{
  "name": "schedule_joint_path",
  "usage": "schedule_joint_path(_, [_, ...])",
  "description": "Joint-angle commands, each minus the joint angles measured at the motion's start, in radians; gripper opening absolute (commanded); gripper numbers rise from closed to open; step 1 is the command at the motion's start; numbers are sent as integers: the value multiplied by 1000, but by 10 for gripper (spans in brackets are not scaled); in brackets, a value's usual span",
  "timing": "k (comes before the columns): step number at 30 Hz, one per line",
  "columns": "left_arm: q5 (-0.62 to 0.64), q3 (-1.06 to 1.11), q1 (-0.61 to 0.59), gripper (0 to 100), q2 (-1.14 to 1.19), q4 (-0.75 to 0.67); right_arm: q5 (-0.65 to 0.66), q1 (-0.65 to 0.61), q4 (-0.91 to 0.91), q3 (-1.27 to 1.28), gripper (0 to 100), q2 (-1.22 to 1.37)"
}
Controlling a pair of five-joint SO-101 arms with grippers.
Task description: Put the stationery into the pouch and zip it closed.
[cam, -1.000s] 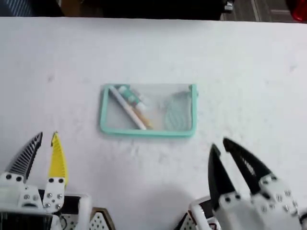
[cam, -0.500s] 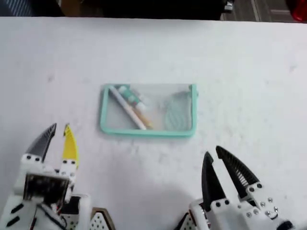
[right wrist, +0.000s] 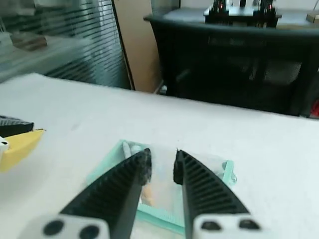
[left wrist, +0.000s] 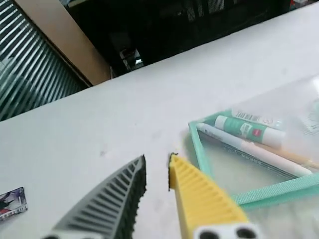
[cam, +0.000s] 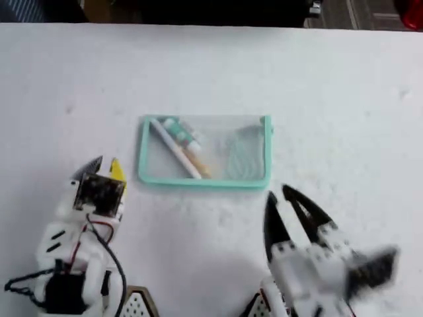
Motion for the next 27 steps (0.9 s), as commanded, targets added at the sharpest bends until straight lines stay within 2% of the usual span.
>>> schedule_joint_path(1, [-5,83,8,109,5,-81,11,53,-147,178,74,12])
schedule_joint_path(8, [-5,269,8,109,5,-178,11,288,-521,569,74,12])
schedule_joint_path(12, [-3,370,8,109,5,-241,11,338,-613,749,74,12])
schedule_joint_path(18, [-3,388,8,109,5,-213,9,338,-664,925,74,22])
schedule_joint_path(24, [0,388,8,109,5,-78,9,344,-568,924,74,19])
schedule_joint_path(27, [75,388,8,109,5,-26,9,344,-507,924,74,25])
